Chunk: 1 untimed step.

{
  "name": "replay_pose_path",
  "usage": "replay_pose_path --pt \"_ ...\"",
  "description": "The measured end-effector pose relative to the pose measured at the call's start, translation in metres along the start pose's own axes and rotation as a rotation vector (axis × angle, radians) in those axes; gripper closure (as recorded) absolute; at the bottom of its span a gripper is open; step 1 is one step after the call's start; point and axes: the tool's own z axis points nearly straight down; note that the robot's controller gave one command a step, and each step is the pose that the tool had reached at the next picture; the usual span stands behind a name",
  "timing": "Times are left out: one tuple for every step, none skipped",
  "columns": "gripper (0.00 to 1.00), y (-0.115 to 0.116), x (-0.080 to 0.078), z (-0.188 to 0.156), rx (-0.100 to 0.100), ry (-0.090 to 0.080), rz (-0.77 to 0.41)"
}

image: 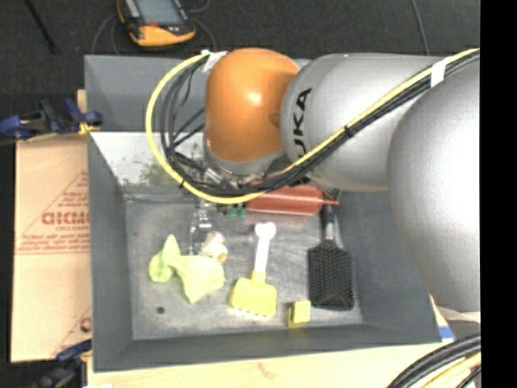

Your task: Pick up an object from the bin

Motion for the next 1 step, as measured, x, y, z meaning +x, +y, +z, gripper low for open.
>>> replay_pose_path --pt "0.00 0.0000 0.0000 0.0000 0.000 0.000 0.000"
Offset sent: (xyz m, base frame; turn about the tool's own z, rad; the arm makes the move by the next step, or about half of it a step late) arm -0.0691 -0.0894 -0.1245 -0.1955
